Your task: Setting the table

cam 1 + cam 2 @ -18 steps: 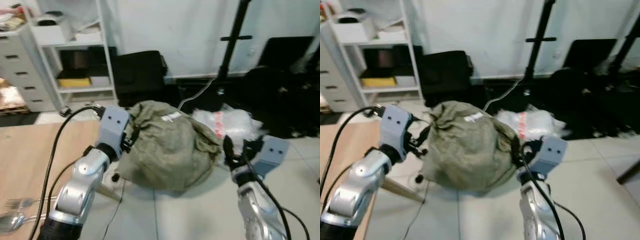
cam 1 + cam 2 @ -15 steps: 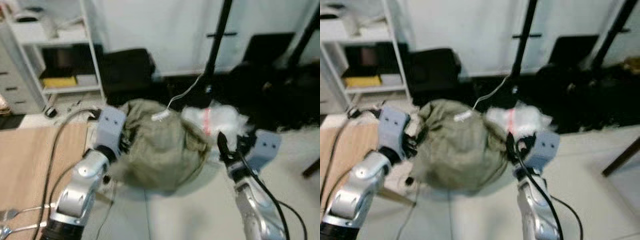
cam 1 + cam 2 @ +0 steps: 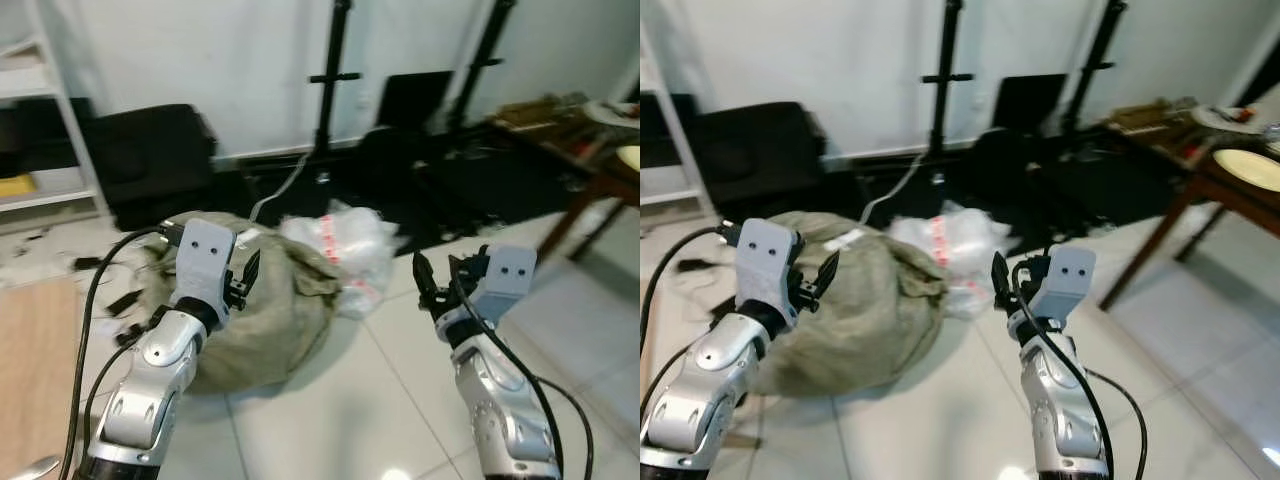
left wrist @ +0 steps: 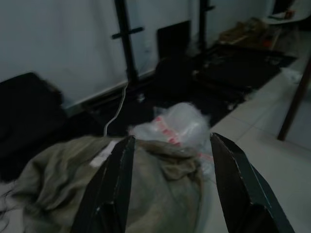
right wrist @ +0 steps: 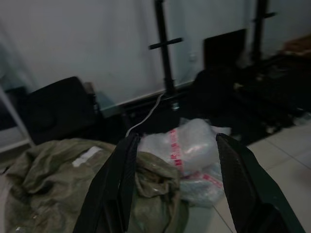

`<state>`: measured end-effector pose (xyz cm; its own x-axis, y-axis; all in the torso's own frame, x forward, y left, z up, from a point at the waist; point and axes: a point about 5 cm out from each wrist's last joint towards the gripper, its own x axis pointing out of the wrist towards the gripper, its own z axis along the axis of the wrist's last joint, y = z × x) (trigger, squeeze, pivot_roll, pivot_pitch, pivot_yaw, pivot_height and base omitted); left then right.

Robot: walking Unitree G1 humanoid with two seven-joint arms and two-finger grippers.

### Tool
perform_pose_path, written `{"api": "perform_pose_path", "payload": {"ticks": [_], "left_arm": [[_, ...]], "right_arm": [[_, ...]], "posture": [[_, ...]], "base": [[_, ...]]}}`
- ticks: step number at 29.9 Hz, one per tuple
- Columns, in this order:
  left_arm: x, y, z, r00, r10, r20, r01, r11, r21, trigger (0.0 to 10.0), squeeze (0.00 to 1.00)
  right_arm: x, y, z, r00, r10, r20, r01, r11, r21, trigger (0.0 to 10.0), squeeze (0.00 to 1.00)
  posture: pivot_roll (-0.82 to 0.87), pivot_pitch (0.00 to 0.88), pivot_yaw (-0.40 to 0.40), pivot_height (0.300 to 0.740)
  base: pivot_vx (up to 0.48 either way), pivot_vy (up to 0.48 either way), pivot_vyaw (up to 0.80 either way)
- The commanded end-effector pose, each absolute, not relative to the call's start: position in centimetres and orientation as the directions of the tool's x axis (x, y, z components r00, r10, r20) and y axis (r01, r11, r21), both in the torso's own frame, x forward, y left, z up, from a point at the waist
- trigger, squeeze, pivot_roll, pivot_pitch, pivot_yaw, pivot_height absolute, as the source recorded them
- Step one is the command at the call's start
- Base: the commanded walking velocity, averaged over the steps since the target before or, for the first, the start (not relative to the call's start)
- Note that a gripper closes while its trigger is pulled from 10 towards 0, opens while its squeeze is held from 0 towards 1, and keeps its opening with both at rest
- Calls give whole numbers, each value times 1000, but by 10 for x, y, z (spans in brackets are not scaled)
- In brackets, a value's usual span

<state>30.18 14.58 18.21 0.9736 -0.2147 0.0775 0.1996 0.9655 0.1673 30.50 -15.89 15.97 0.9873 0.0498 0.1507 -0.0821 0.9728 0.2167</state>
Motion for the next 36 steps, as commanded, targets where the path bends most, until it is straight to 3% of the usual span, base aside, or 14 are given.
{"api": "perform_pose_path", "payload": {"ticks": [1, 27, 36], "left_arm": [[303, 145, 180, 973, -220, 64, 206, 962, 178, 10000, 0], [311, 145, 185, 965, -255, 65, 237, 950, 201, 10000, 0], [310, 142, 186, 963, -260, 68, 240, 948, 210, 10000, 0]], "right_arm": [[304, -161, 153, 991, 35, 128, -63, 974, 219, 10000, 0], [304, -157, 153, 989, 11, 147, -46, 970, 238, 10000, 0], [304, -153, 150, 990, 26, 138, -60, 968, 246, 10000, 0]], "posture": [[-30, 0, 31, 740], [11, 0, 77, 740], [46, 0, 57, 740]], "base": [[0, 0, -800], [0, 0, -800], [0, 0, -800]]}}
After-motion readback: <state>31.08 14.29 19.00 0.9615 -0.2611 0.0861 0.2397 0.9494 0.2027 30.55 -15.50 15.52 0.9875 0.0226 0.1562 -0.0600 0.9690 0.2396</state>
